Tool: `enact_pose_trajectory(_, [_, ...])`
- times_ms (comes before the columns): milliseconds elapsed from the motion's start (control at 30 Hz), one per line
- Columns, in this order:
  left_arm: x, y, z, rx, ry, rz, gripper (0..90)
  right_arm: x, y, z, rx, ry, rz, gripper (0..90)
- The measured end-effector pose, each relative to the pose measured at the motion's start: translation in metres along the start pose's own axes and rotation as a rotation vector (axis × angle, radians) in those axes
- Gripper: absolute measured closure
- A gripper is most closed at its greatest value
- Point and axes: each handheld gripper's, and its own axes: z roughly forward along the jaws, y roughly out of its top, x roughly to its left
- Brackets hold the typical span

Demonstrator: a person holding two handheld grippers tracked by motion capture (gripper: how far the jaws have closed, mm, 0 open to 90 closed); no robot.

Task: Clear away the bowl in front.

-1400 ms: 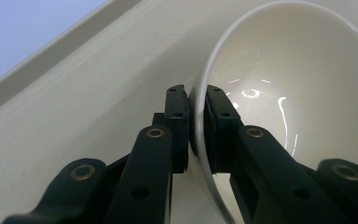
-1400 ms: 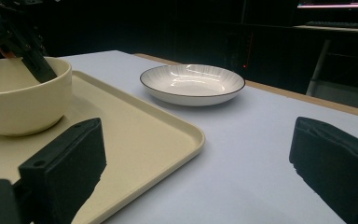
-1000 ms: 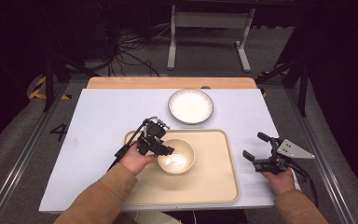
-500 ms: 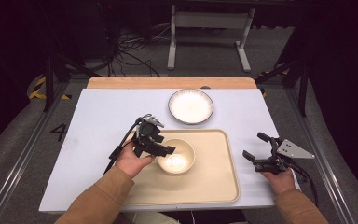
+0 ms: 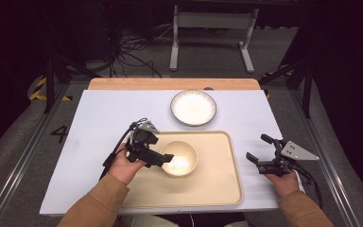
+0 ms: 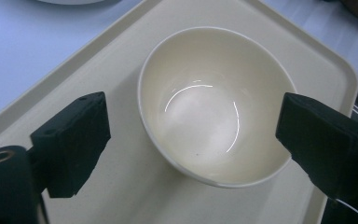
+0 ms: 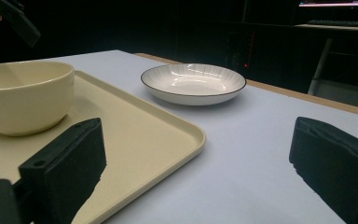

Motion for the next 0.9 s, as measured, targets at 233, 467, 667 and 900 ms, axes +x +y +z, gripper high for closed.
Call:
enact_pose_trajectory(233, [0.001,-0.011,-0.015,-0.096,-0.01,-0.007,8.0,0.0,0.0,0.0,0.003,-0.001,0.005,3.7])
enact_pose_trajectory(467, [0.007,-0.023,-0.025,-0.217,-0.066,-0.001,6.5,0.0,0.0,0.0,0.001,0.0,0.004,3.7])
enact_pose_trajectory(667, [0.017,-0.032,-0.027,-0.317,-0.093,0.031,5.0,0.0,0.0,0.0,0.0,0.0,0.003,3.6])
enact_pose_trajectory(900, [0.023,-0.043,-0.027,-0.4,-0.089,0.067,3.8,0.0,0.0,0.0,-0.001,0.0,0.002,3.5])
